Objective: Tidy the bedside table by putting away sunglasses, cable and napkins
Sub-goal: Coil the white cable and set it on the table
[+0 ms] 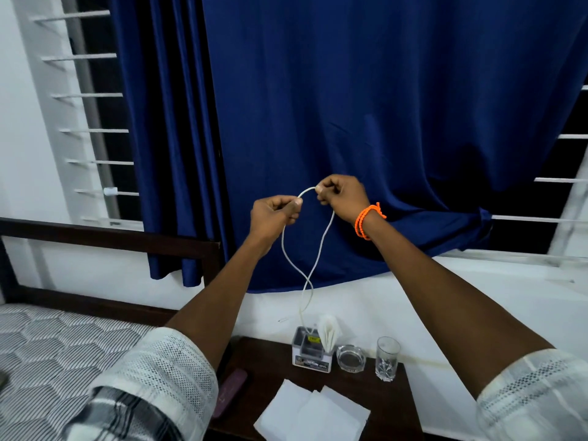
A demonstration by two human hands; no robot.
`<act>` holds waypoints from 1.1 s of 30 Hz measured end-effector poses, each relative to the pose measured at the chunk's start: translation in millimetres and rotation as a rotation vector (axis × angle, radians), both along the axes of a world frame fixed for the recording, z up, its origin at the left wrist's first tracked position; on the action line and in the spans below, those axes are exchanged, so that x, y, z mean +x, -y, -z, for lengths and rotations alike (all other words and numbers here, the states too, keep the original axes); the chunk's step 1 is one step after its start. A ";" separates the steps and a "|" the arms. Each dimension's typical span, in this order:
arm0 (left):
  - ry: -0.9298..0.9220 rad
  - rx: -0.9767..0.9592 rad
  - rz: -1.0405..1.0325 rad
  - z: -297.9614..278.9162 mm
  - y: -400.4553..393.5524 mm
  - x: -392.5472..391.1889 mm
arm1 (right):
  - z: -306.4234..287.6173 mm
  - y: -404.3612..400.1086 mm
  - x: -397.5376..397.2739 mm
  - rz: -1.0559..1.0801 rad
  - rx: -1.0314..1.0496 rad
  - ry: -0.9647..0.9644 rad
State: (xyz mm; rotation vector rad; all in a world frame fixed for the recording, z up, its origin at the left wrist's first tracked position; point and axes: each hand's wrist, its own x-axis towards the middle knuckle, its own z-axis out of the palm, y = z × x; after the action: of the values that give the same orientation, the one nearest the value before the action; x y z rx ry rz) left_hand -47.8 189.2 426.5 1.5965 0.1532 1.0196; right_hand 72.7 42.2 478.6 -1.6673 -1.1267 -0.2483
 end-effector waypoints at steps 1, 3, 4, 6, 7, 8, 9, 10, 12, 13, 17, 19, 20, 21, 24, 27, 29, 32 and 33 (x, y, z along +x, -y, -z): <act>0.003 -0.009 -0.011 1.6 -0.4 -1.0 | 1.3 -0.1 1.9 -0.002 0.005 -0.016; 0.011 -0.027 -0.032 2.5 -0.7 -1.9 | 6.8 0.7 5.7 -0.022 -0.020 -0.034; 0.015 -0.033 -0.038 1.7 -0.7 -1.8 | 10.4 1.0 6.9 -0.035 -0.039 -0.034; 0.015 -0.034 -0.042 -1.3 -0.7 -1.2 | 17.4 0.9 7.0 -0.058 -0.072 -0.022; 0.014 -0.029 -0.041 -3.1 -0.4 -0.8 | 19.9 0.4 6.2 -0.066 -0.082 -0.018; 0.014 -0.022 -0.034 -4.8 -0.1 -0.5 | 21.5 -0.8 5.0 -0.073 -0.088 -0.015; 0.015 -0.013 -0.024 -6.1 0.3 -0.1 | 22.0 -1.8 3.6 -0.076 -0.090 -0.012; 0.015 -0.003 -0.011 -7.4 1.1 0.5 | 21.0 -2.7 2.4 -0.075 -0.090 -0.005; 0.018 -0.001 0.007 -8.4 2.9 1.5 | 16.6 -4.5 0.4 -0.070 -0.076 0.011; 0.019 -0.011 0.013 -8.2 3.6 1.8 | 13.6 -5.3 -0.6 -0.065 -0.057 0.011; 0.014 -0.060 -0.002 -1.7 2.7 -0.3 | 3.7 -7.6 -0.5 -0.035 0.064 -0.068; 0.022 -0.078 -0.029 0.4 1.1 -1.8 | 5.2 -6.0 3.5 -0.042 0.058 -0.080; 0.027 -0.083 -0.037 -0.5 0.8 -2.3 | 7.8 -5.2 5.8 -0.045 0.039 -0.078; 0.031 -0.084 -0.040 -2.3 1.2 -2.3 | 11.1 -4.3 7.5 -0.048 0.019 -0.073; 0.024 -0.051 -0.019 -10.8 4.4 -1.2 | 19.7 -4.8 7.0 -0.064 -0.010 -0.039; 0.022 -0.009 0.010 -17.2 7.6 0.1 | 20.5 -8.9 2.2 -0.079 -0.006 0.019; 0.027 -0.007 0.018 -17.9 8.3 0.3 | 16.5 -11.0 -0.1 -0.082 0.006 0.039; 0.037 -0.037 0.022 -12.8 6.4 -1.5 | 9.8 -11.9 0.2 -0.047 0.065 -0.011; 0.039 -0.054 0.015 -10.2 5.4 -2.3 | 8.6 -11.1 1.8 -0.027 0.090 -0.039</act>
State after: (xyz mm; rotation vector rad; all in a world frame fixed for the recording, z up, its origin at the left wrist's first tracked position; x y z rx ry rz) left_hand -50.1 183.8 436.7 1.5259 0.1405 1.0262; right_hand 74.5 53.3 470.0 -1.5703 -1.0921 -0.2448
